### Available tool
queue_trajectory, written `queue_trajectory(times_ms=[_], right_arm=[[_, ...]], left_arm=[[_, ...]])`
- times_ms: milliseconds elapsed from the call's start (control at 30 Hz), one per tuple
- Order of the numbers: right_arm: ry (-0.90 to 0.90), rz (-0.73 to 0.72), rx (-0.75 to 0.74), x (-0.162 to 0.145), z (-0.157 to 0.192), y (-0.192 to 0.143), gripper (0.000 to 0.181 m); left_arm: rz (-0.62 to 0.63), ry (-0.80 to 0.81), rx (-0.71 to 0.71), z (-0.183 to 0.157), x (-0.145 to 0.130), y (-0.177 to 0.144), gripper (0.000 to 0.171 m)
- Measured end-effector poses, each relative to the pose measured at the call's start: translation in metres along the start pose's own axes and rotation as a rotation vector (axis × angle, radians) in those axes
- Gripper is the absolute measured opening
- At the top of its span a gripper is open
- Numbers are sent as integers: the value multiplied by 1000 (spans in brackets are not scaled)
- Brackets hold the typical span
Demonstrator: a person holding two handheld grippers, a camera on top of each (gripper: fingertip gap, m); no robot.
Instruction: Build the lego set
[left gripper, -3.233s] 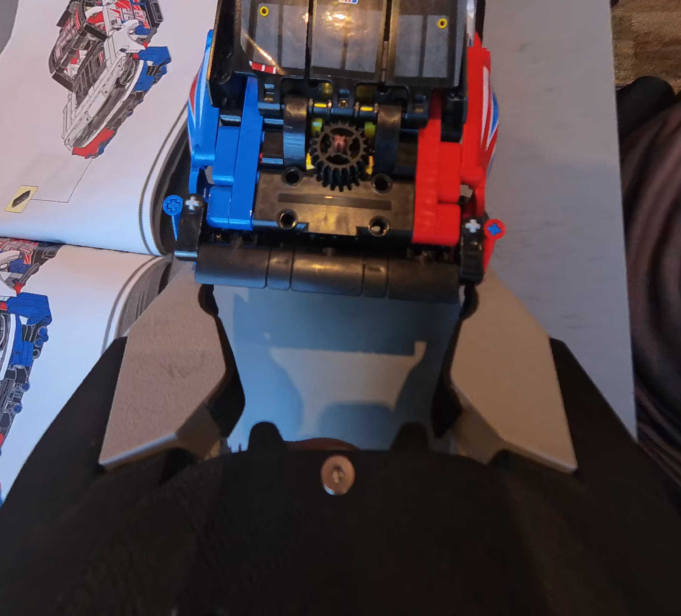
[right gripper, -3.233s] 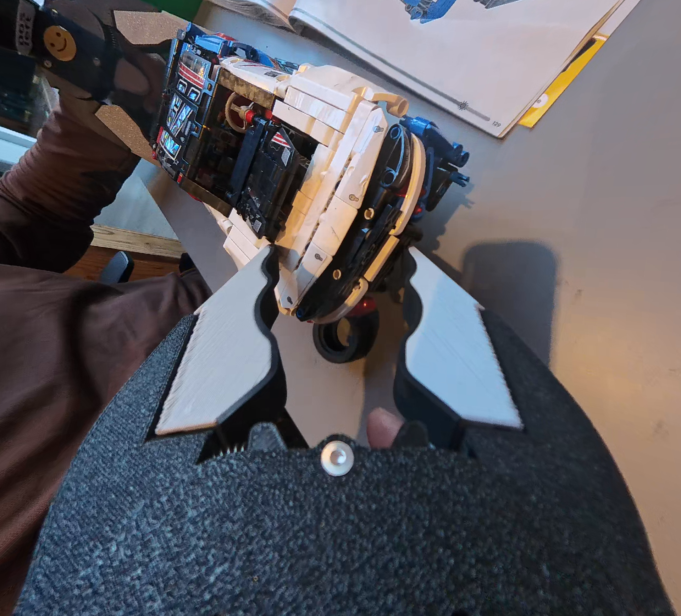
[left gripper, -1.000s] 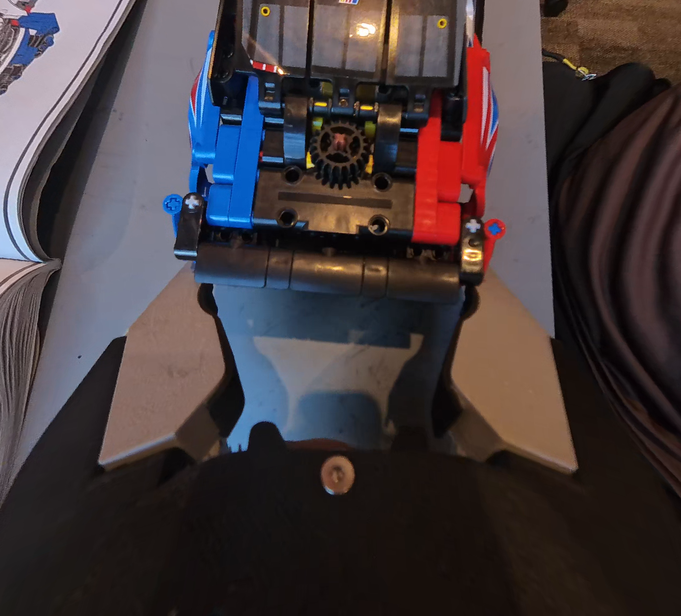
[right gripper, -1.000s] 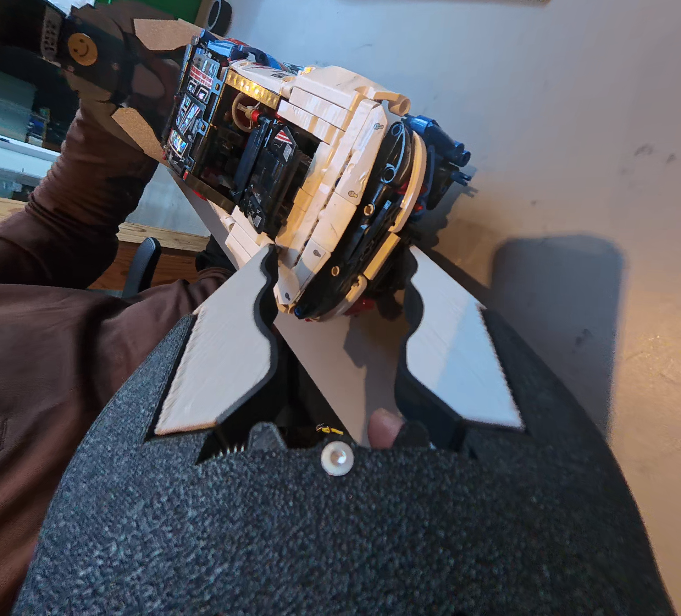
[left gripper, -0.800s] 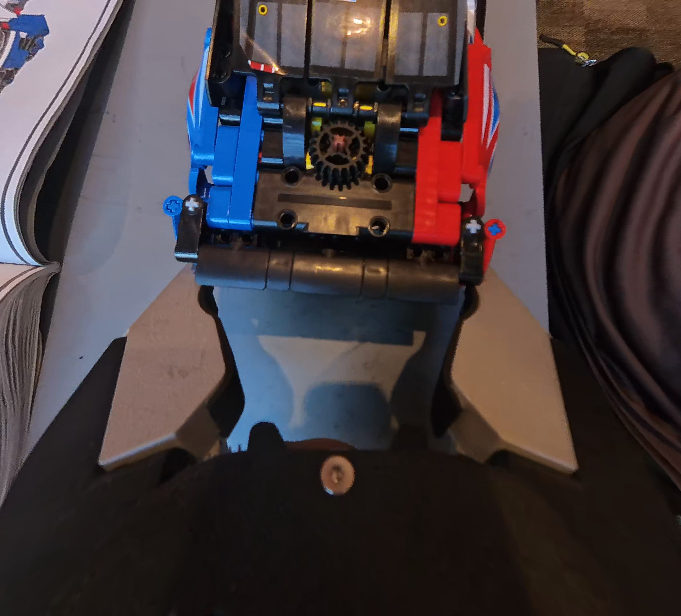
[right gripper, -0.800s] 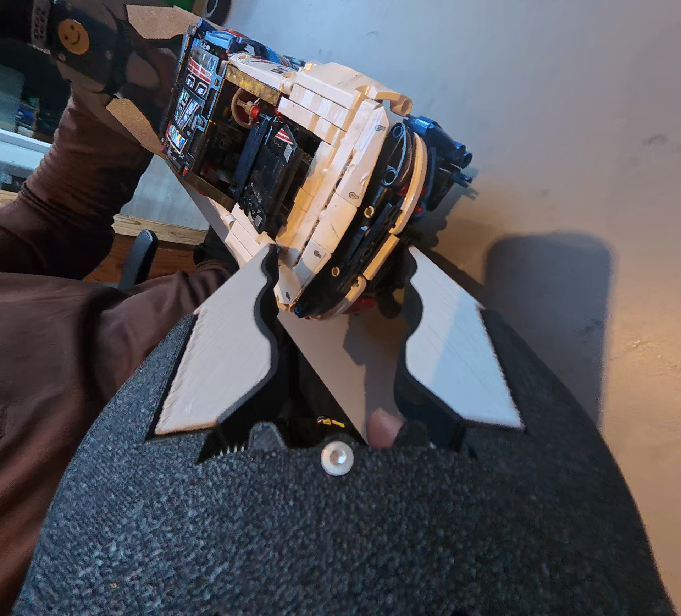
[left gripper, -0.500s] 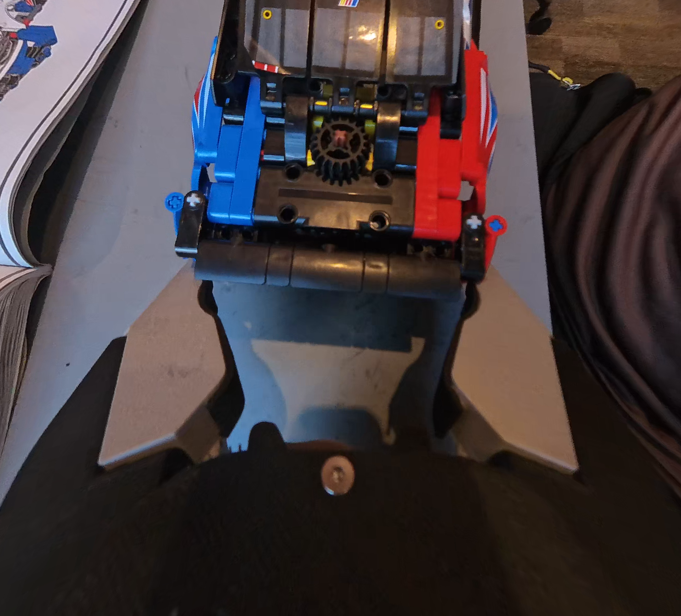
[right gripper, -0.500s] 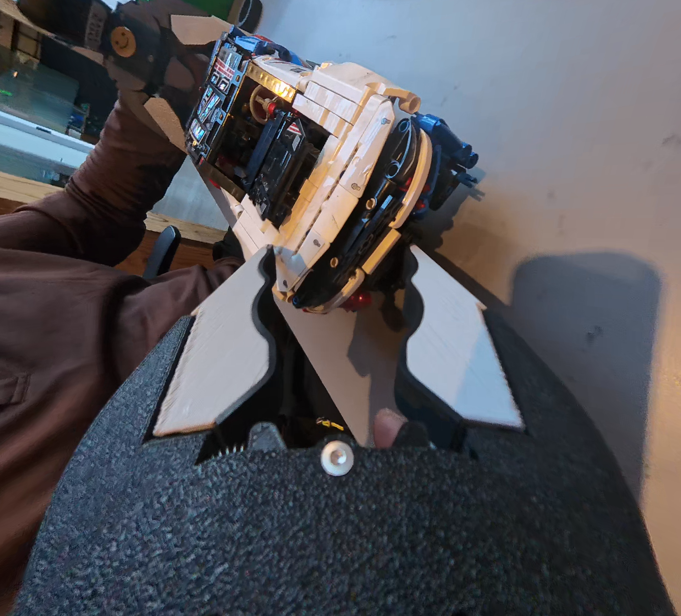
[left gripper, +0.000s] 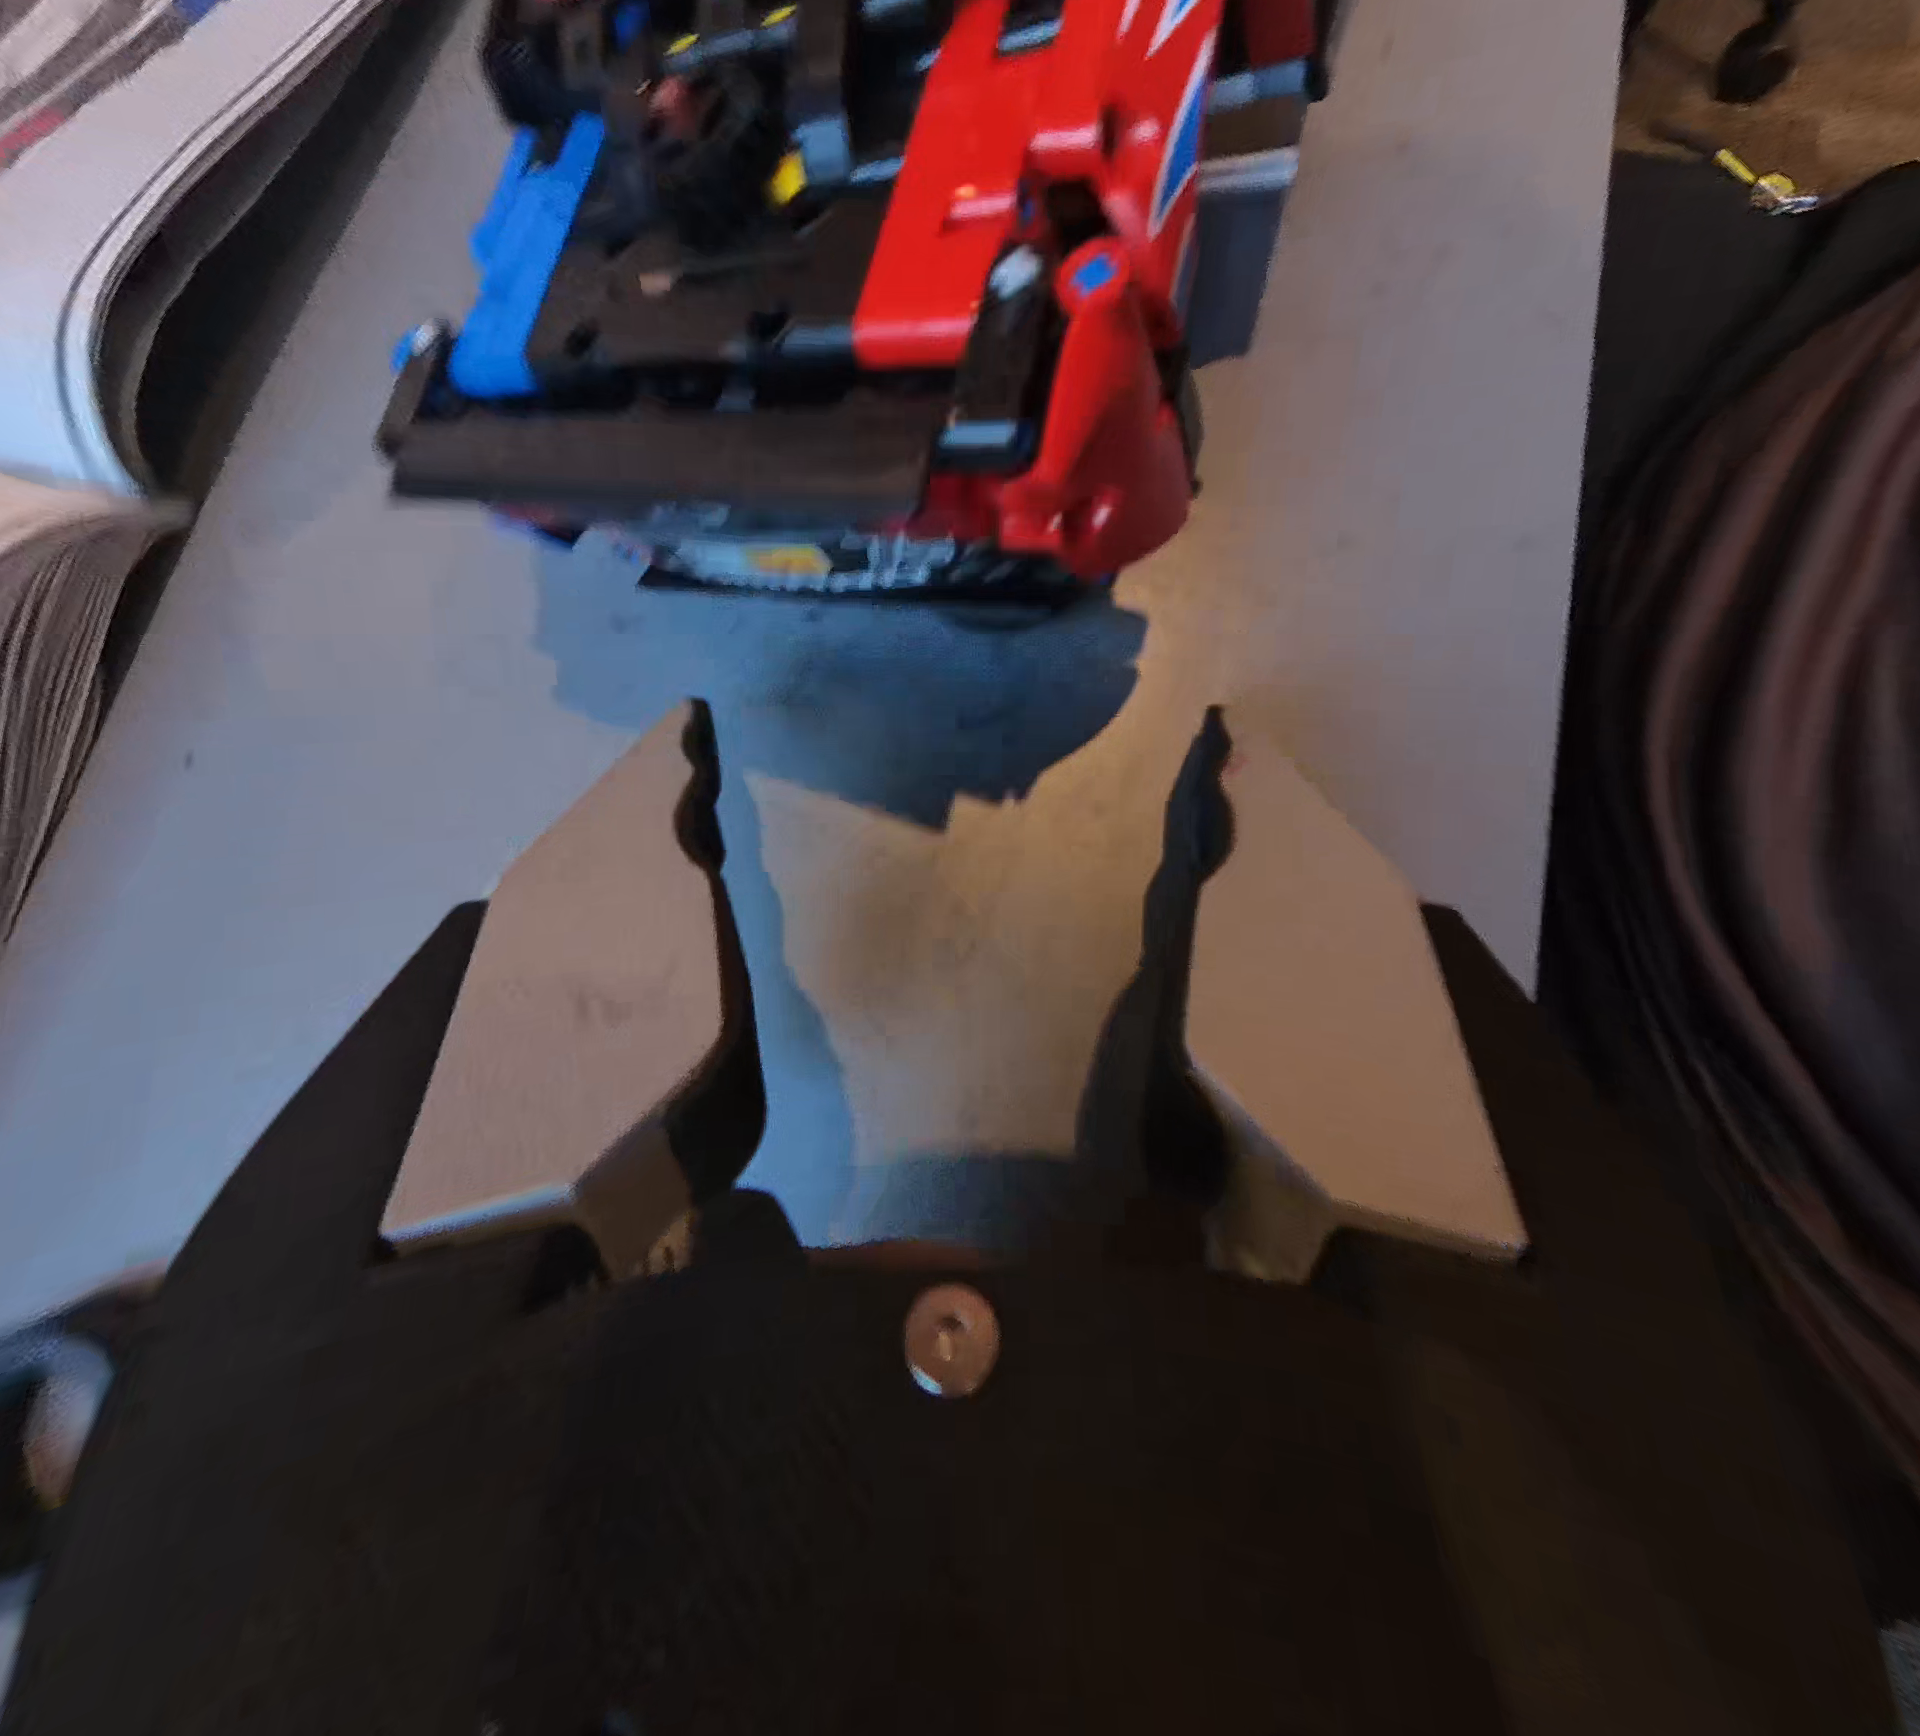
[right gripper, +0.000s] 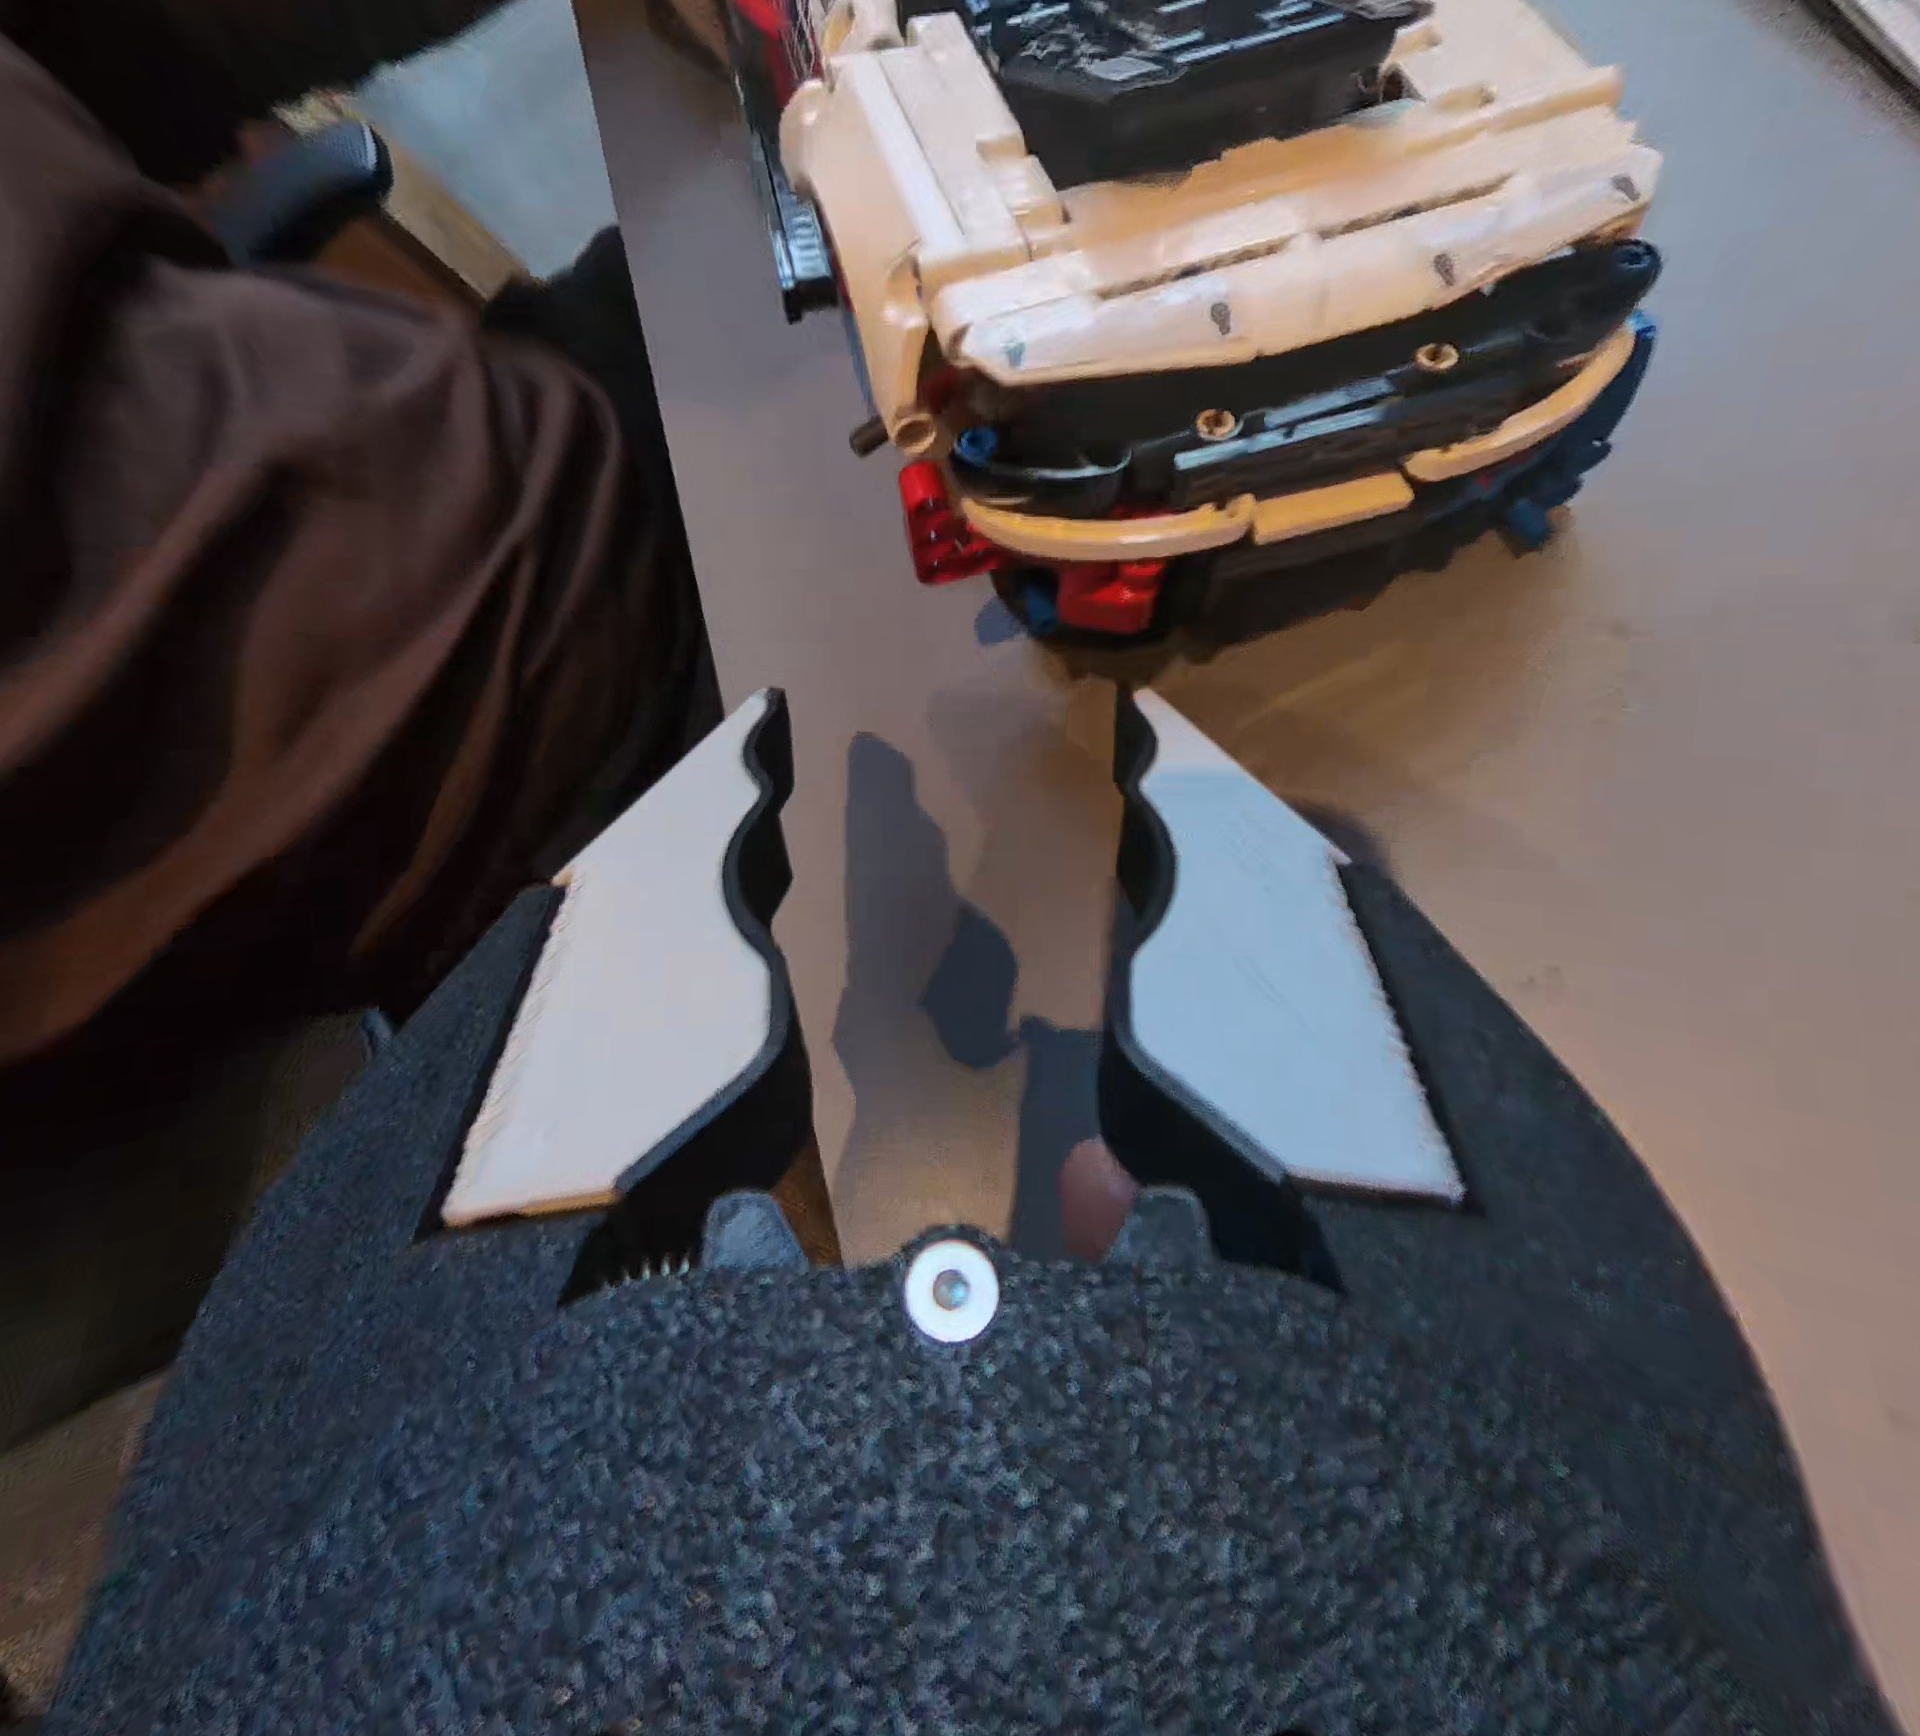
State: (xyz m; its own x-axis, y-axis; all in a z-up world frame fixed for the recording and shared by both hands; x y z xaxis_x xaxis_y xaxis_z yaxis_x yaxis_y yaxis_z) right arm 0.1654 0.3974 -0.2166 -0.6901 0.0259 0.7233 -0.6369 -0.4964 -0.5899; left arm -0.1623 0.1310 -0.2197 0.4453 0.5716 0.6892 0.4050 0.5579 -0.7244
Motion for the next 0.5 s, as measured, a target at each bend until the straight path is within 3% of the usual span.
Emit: queue_trajectory(times_ms=[100, 200, 333, 400, 500], right_arm=[[17, -21, -56, 2, -15, -18, 71], [91, -144, 26, 21, -39, -26, 80], [78, -68, 82, 35, -55, -6, 91], [68, -55, 114, 38, -53, -1, 93], [46, -28, 104, 36, -51, -1, 92]], left_arm=[[-112, -109, -21, 13, -6, -20, 100], [-192, -196, -131, 29, 8, -17, 109], [-44, -223, -186, 35, 19, 5, 119], [-23, -200, -209, 31, 22, 11, 108], [-1, -169, -186, 28, 26, 15, 107]])
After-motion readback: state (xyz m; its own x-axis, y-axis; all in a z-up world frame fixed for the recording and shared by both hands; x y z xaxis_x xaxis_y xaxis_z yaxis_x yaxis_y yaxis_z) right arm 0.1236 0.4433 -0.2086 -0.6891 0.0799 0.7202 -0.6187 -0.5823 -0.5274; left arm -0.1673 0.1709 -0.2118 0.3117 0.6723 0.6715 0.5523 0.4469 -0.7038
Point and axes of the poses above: each gripper's, where its closed fingertips meet, y out along the fingers, x out of its top, z = x × y across the jaws, the point moved 10 cm from there along -y, back along the fingers, and after that the axes turned 3 degrees about -x, right-handed, at the moved point
